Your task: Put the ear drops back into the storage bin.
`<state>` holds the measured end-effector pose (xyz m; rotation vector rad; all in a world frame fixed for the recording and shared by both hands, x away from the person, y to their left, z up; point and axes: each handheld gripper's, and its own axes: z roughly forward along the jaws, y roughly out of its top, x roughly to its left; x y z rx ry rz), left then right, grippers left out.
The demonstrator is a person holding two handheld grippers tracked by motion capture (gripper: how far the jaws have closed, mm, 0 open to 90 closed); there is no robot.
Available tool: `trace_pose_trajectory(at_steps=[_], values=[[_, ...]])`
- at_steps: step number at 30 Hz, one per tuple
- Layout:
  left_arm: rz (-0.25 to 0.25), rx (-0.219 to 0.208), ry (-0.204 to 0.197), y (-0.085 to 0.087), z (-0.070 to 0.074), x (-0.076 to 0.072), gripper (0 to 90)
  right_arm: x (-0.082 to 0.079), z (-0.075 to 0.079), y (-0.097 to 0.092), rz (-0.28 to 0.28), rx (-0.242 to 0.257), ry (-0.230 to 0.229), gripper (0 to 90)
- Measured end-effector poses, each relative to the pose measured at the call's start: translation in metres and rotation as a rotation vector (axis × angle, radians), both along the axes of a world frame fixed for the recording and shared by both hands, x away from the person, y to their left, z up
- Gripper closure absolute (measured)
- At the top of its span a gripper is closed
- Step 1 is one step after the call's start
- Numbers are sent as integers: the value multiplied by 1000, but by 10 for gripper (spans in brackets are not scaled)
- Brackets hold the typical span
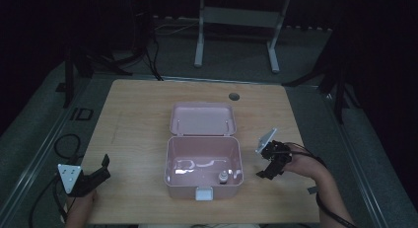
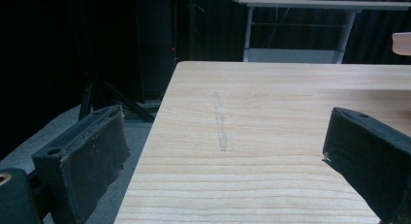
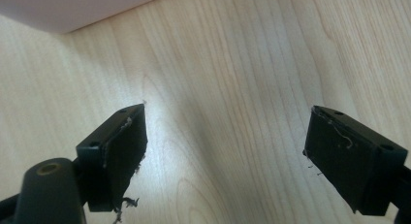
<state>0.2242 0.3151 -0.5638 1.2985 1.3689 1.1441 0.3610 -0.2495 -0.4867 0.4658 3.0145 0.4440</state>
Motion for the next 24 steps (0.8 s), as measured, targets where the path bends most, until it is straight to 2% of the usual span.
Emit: trace_pose_trajectory(at_steps=[4,5,6,7,10,12,14,16,18,24], values=[[0,0,1,0,0,0,24,-3,-7,-10,-59,71,-59,149],[0,0,1,0,0,0,24,-3,-7,-10,-59,71,-59,149],[0,0,0,0,0,0,24,-4,-10,-16,-97,104,-88,149],[0,-1,0,0,0,0,24,-4,-12,-19,-111,117,-92,149],[1,-1,1,0,0,0,24,-5,-18,-27,-148,136,-126,149],[1,-1,0,0,0,0,24,-6,-21,-31,-177,138,-164,149],[1,0,0,0,0,0,24,-6,-22,-34,-195,146,-175,149],[1,0,0,0,0,0,24,-6,-24,-40,-236,173,-205,149],[1,0,0,0,0,0,24,-6,-25,-43,-256,179,-222,148],[1,0,-1,0,0,0,24,-6,-33,-56,-372,211,-313,148]])
